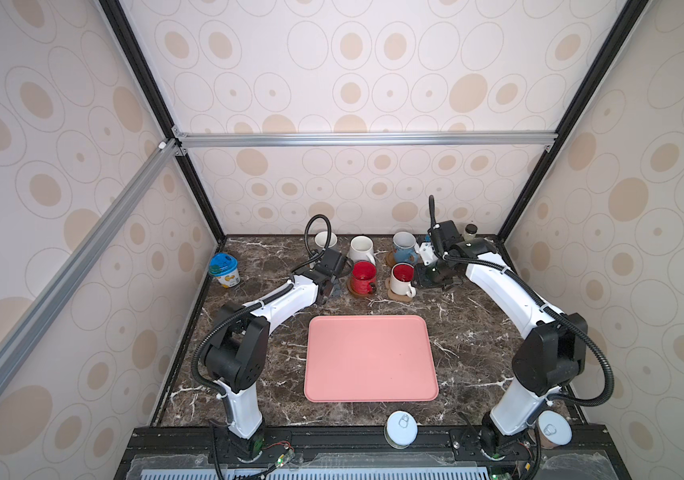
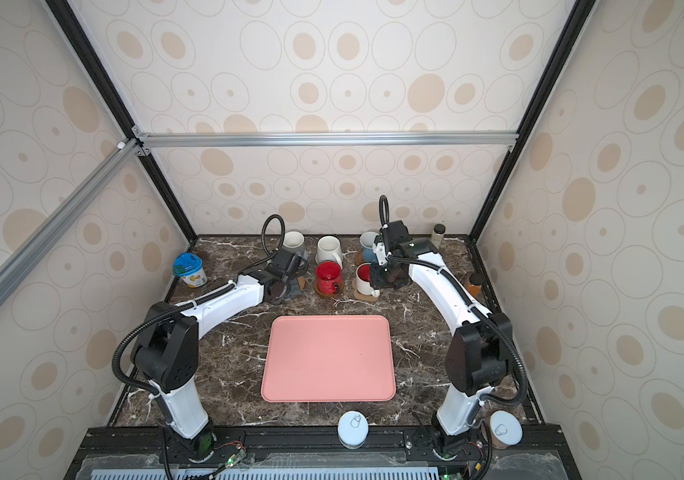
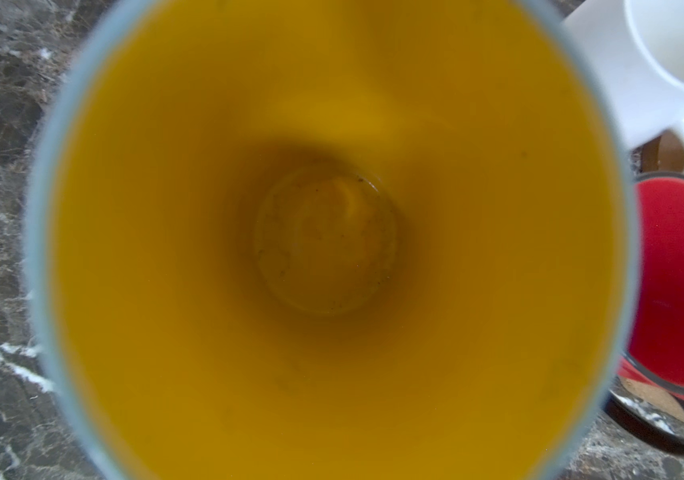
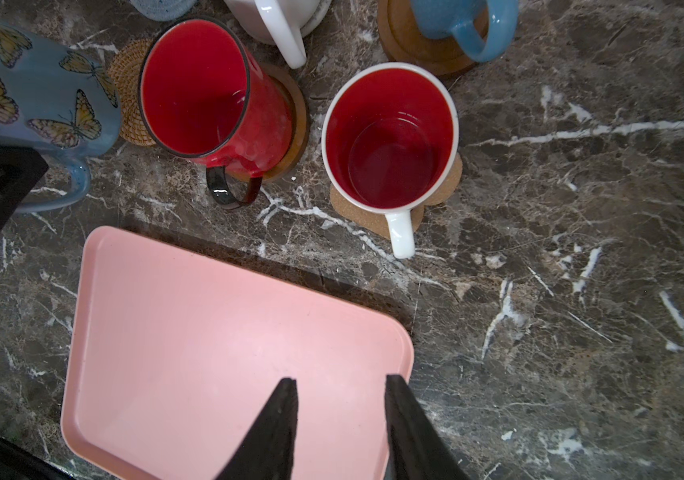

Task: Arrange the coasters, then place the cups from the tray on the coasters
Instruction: 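Lift the butterfly mug with left gripper and carry it toward the rattan coaster, then lower the butterfly mug onto the woven rattan coaster and open left gripper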

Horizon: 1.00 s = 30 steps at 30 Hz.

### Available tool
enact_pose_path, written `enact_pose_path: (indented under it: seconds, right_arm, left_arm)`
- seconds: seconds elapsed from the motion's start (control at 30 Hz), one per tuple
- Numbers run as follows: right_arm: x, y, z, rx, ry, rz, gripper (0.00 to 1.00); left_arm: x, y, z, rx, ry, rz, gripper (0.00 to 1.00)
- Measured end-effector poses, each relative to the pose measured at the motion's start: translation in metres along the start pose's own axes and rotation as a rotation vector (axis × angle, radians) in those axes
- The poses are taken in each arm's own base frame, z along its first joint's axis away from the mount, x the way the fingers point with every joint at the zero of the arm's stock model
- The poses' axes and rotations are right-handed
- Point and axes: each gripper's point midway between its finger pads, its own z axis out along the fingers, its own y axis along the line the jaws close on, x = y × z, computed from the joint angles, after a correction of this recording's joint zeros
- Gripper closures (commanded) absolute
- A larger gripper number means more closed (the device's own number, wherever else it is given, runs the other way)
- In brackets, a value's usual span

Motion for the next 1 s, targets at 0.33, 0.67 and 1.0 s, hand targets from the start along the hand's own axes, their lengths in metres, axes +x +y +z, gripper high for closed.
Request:
enact_pose_path:
  seconds: [0.33, 0.67, 1.0]
  right_arm:
    - [0.000, -0.002, 0.000, -0.001, -0.001, 0.000, 0.61]
    - [0.001, -0.005, 0.001, -0.001, 0.005, 0.004, 0.61]
    - [0.003, -0.007, 0.003, 0.002, 0.010, 0.009, 0.61]
  left_arm:
    - [-0.003, -0.003, 0.010, 0.004, 0.009, -0.009, 0.87]
    - [-0.005, -0.005, 0.019, 0.001, 0.012, -0.016, 0.87]
    - [-0.011, -0.012, 0.024, 0.014, 0.005, -0.023, 0.87]
